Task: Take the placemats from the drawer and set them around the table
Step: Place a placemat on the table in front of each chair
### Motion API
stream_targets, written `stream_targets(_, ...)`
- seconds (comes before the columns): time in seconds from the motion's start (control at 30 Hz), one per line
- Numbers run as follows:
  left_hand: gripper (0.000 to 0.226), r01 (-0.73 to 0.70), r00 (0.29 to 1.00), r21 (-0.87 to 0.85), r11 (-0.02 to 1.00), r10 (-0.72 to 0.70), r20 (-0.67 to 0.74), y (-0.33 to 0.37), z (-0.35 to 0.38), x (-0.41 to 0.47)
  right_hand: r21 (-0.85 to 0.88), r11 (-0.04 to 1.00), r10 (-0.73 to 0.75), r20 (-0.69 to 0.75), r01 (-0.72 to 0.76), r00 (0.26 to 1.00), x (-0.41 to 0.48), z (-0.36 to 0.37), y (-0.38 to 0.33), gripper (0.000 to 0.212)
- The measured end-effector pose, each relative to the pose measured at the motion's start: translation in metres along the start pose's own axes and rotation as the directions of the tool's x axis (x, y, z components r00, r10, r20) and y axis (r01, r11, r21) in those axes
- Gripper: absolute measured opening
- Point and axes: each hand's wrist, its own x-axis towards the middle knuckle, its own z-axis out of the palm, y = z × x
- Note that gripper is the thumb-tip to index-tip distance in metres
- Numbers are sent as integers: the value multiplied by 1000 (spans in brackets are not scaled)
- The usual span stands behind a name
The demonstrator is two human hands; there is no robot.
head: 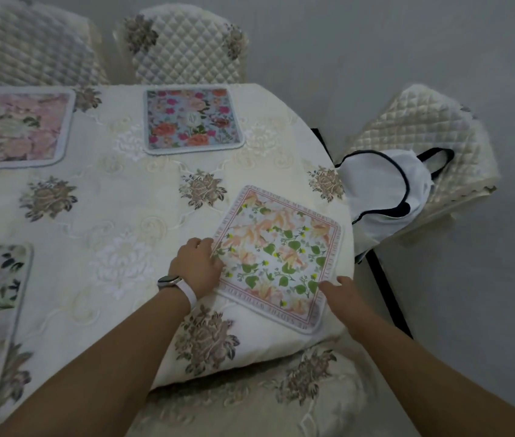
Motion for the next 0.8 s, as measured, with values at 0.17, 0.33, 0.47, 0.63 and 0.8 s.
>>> stream_targets(0.17, 48, 151, 988, -118, 981, -148, 38, -1, 7, 7, 53, 997, 50, 11, -51, 999, 22, 5, 1, 59)
stream_targets(0.33, 52, 259, 966, -190, 947, -257, 38, 4, 9, 10, 164, 986, 43, -4, -42, 999, 37, 5, -3, 25)
stream_targets(0.47, 28, 380, 923, -402, 833, -373, 100, 3, 11, 5, 170, 985, 34, -19, -30, 999, 40, 11, -1, 17)
stream_targets(0.63, 10, 400, 904, -504, 766, -421, 78, -4, 15, -14, 122, 989, -83, -7, 84, 996, 36, 19, -1, 19)
stream_targets(0.8, 12, 374, 878, -617, 692, -479, -6, -22, 8, -45, 43, 976, -218, 50, 216, 975, 29, 34, -10, 21)
